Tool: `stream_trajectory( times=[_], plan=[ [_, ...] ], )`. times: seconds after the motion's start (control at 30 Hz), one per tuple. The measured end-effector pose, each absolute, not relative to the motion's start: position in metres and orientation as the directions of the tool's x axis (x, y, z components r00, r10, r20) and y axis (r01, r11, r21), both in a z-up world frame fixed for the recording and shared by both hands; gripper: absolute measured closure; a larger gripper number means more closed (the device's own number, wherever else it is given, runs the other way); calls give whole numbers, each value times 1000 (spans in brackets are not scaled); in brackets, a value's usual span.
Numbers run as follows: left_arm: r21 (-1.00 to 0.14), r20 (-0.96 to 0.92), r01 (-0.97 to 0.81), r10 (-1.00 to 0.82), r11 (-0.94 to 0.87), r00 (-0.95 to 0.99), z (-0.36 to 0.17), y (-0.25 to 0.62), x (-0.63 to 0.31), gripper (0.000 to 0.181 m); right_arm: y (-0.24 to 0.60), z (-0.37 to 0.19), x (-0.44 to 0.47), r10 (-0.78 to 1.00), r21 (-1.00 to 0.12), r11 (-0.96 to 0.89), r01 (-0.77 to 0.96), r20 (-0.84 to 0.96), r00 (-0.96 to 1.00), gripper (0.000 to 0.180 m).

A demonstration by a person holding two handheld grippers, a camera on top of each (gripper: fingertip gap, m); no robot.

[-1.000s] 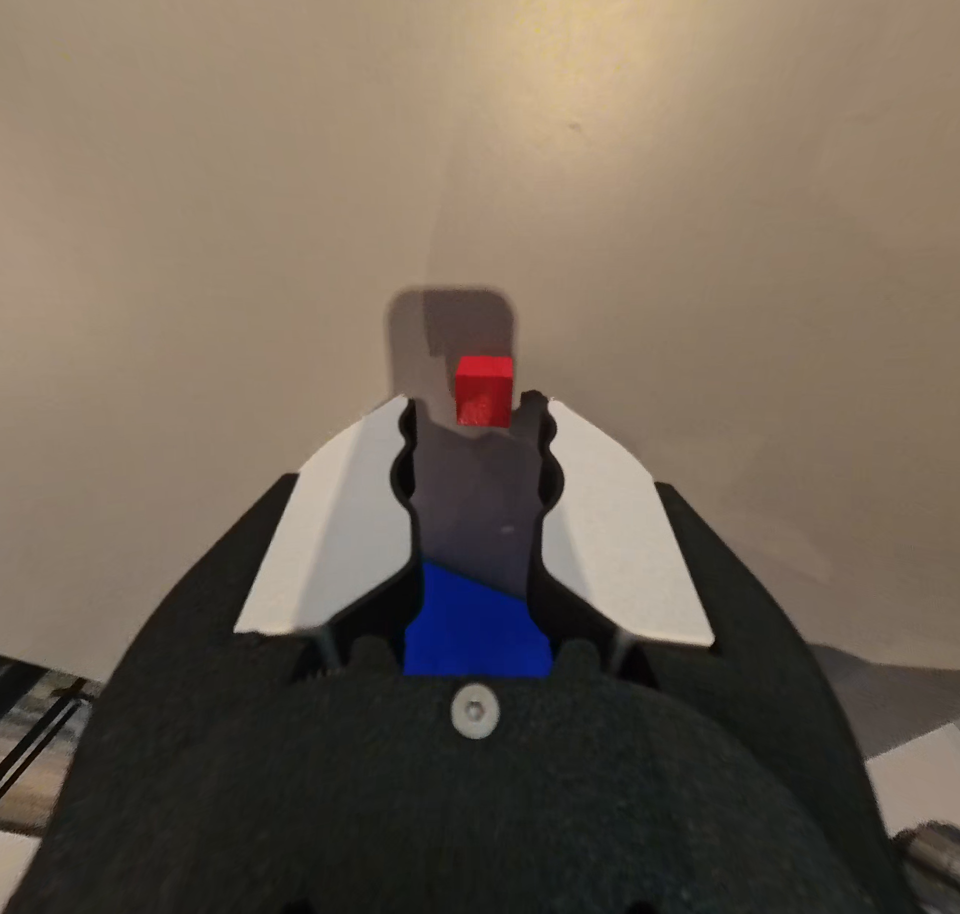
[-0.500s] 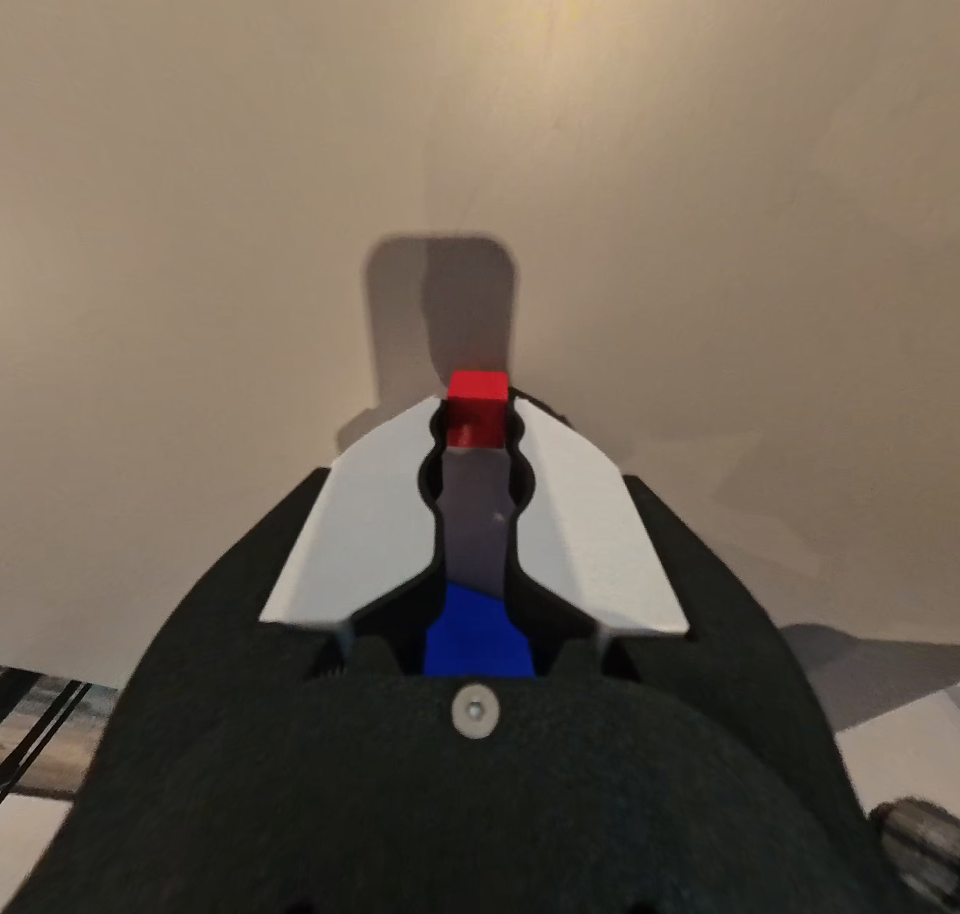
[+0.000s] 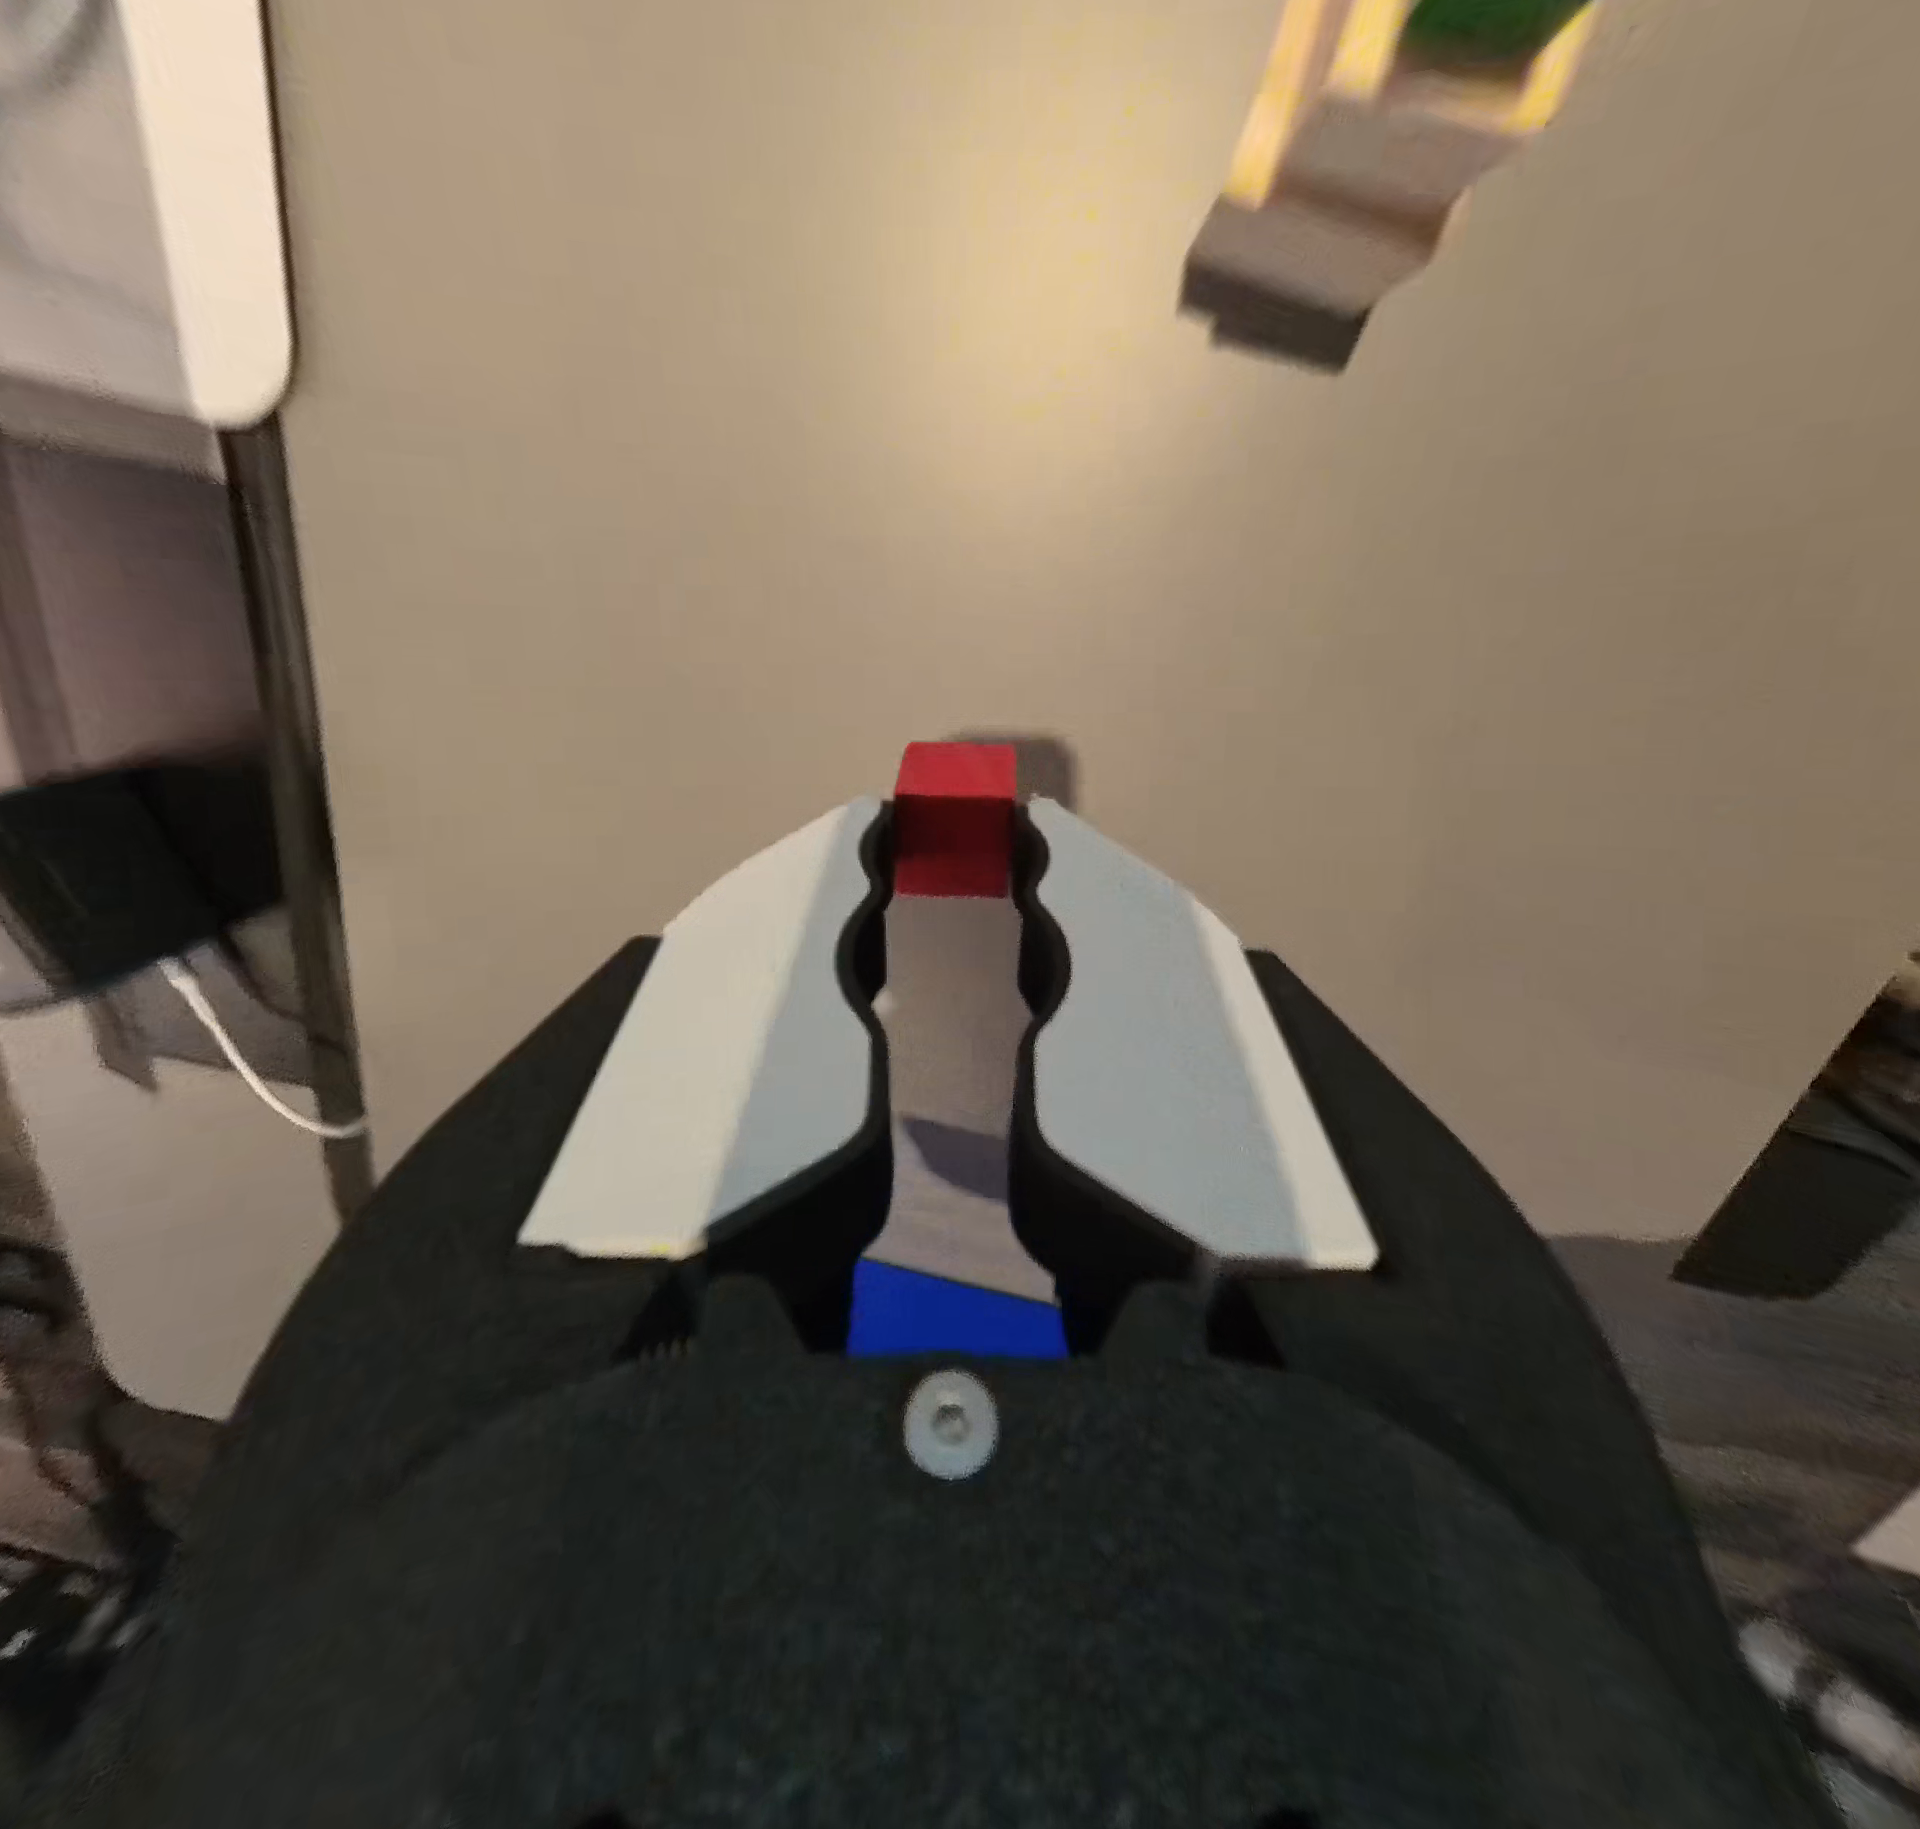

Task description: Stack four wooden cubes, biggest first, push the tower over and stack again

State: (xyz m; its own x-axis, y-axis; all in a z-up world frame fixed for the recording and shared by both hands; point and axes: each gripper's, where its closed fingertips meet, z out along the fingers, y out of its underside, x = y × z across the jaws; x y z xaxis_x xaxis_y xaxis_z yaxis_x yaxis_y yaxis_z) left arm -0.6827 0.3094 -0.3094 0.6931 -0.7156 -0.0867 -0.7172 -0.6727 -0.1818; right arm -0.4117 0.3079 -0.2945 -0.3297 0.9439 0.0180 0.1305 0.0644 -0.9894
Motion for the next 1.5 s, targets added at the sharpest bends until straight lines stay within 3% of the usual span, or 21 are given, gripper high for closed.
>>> stream_trajectory(
  times=[0.03, 0.2, 0.4, 1.5],
  plan=[
    [-183, -97, -731, -727, -658, 679, -303, 314, -665, 160, 308, -295, -411, 944, -989, 66, 133, 19, -328, 126],
    [-199, -91, -745, -745, -637, 661, -286, 330, -583, 160, 313, -294, -405, 951, -988, 58, 140, 12, -309, 126],
    [-174, -46, -739, -744, -651, 666, -303, 338, -537, 160, 312, -296, -400, 953, -988, 58, 145, 11, -304, 126],
    [-94, -11, -780, -782, -619, 623, -332, 342, -529, 159, 314, -294, -396, 953, -990, 49, 135, 6, -302, 127]
  ],
)
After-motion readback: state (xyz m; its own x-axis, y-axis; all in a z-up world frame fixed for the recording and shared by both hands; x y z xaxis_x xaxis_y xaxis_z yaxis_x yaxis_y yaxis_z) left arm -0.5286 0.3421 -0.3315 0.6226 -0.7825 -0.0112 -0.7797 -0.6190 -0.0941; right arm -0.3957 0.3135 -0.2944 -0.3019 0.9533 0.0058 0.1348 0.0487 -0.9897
